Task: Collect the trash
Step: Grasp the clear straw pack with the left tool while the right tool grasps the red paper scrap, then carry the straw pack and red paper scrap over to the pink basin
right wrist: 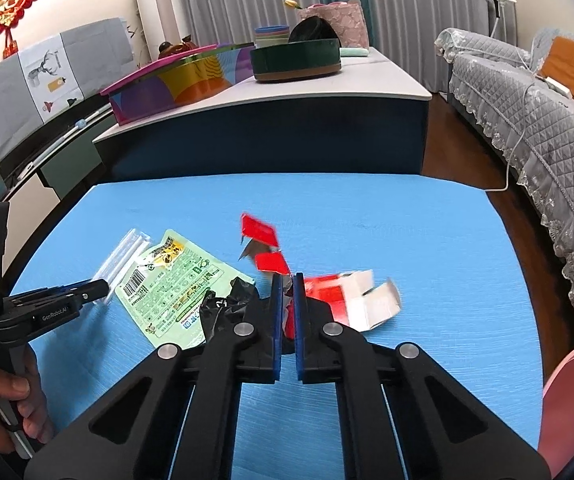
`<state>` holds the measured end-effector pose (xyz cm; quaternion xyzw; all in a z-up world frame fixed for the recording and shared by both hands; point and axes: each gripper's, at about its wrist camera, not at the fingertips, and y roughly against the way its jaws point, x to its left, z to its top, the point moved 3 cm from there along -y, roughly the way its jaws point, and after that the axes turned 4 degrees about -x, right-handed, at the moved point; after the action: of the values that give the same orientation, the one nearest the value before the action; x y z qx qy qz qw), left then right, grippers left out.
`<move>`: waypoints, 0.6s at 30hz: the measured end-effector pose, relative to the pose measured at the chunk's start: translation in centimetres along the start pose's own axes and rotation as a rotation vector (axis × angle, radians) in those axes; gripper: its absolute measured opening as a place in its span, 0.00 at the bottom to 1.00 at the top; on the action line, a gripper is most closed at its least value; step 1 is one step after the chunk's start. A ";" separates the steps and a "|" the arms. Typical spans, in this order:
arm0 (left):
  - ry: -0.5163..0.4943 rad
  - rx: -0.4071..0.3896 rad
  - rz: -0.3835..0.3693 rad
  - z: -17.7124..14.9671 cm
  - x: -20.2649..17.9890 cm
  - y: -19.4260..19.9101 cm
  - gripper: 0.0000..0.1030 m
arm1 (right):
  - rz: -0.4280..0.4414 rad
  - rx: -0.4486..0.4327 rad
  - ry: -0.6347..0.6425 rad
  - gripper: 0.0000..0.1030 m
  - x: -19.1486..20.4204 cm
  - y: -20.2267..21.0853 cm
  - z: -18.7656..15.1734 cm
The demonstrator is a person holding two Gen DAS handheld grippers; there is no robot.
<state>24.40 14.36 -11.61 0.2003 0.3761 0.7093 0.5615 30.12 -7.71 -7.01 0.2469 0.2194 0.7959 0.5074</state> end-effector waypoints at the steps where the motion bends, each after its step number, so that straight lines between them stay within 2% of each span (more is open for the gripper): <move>1: -0.001 -0.004 0.001 0.1 0.0 0.1 0.08 | -0.001 -0.002 0.001 0.05 0.0 0.1 0.0; 18: -0.034 -0.101 -0.018 1.2 -1.7 3.7 0.05 | -0.022 -0.076 0.023 0.01 -0.3 4.1 0.7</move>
<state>23.40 12.78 -7.81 0.1804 0.3319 0.7188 0.5836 27.80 -9.49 -4.09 0.2157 0.1976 0.8010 0.5223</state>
